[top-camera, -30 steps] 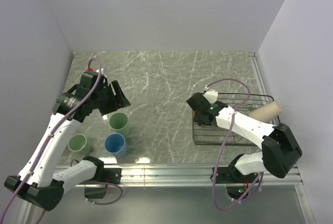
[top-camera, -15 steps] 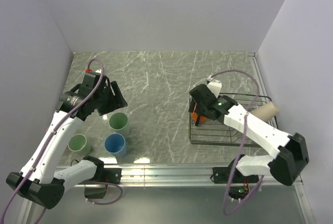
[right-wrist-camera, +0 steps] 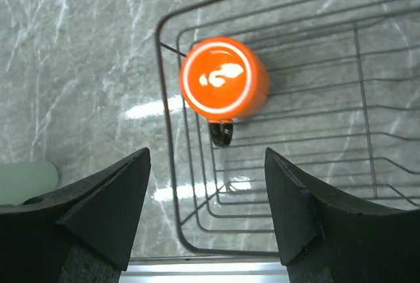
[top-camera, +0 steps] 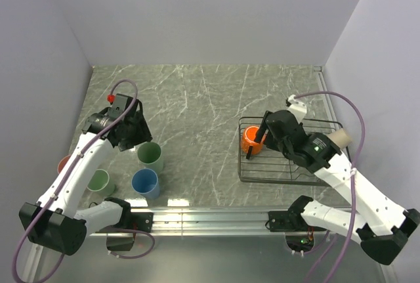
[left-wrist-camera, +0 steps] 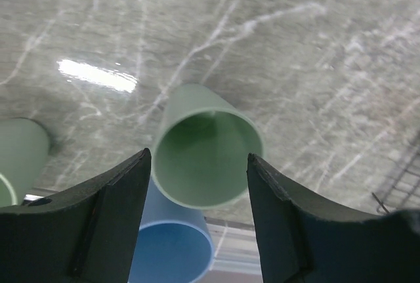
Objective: Load the cups into the dish rack
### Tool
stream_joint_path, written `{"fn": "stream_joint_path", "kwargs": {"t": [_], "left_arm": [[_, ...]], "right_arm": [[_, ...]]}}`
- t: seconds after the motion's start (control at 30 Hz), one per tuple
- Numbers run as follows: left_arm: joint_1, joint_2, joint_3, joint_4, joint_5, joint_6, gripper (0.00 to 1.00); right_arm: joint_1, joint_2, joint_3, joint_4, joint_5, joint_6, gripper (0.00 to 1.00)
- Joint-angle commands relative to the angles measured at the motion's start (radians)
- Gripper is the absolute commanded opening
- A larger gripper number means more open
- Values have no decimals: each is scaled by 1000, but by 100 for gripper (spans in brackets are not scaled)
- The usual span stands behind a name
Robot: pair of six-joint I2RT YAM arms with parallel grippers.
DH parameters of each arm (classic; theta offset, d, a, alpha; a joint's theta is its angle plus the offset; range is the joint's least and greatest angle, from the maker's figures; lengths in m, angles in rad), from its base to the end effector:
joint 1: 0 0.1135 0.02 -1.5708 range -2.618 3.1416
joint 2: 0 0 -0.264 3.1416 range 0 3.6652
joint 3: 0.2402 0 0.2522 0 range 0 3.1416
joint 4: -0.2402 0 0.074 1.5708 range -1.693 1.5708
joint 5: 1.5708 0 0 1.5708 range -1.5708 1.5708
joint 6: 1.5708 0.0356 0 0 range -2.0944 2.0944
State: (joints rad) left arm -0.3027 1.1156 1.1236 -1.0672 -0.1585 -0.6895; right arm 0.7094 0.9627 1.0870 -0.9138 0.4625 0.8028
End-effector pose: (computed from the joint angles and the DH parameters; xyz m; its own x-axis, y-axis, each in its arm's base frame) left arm 0.1943 -0.0548 0.3174 -0.7825 -0.4137 -0.4653 -0.3593 0.9104 -0.2053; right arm 0.1464 0.1048 0.3449 -0.6221 0.3144 -0.7171 0.1482 0.9466 0.2865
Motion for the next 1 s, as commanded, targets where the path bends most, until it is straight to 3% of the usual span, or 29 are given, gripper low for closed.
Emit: {"fn": "stream_joint_path", "kwargs": {"t": [0.0, 0.27, 0.5, 0.53, 0.6, 0.63, 0.73, 0.87, 0.97], "left_arm": [[28, -19, -24, 10, -58, 38, 66], [73, -31, -103, 61, 3, 32, 63], [79, -39, -195, 139, 80, 12, 54], [79, -36, -206, 153, 100, 8, 52], [79, -24, -234, 176, 114, 5, 37], [79, -17, -240, 196, 120, 1, 22], [79, 3, -243, 211, 134, -4, 0], [79, 6, -156, 193, 109, -8, 0], [79, 0, -64, 235, 172, -31, 0]], "right_arm": [[7, -59, -39, -66, 16, 35, 77], [9, -111, -73, -109, 19, 58, 77], [5, -108, -68, -126, 30, 46, 77], [5, -107, -67, -122, 25, 45, 77], [5, -101, -67, -117, 21, 42, 77], [7, -98, -64, -112, 18, 42, 77], [5, -84, -50, -111, 15, 36, 77], [7, -78, -1, -103, 5, 19, 77], [7, -70, 42, -38, -54, -40, 78]]}}
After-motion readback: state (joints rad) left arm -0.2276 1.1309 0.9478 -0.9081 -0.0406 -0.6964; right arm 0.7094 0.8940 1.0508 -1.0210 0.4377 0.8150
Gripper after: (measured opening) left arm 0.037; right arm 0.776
